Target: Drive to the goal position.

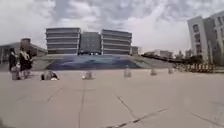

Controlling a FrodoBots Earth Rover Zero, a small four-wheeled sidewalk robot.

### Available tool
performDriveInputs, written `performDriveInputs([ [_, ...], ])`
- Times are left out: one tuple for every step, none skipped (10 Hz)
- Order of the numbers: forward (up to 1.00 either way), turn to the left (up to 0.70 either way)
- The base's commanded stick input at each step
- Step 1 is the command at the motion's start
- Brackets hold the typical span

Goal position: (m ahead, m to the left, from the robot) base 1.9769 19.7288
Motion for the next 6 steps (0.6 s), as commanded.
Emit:
performDriveInputs([
  [0.7,0.0],
  [0.7,0.0],
  [0.7,0.0],
  [0.7,0.0],
  [0.7,0.0],
  [0.7,0.0],
])
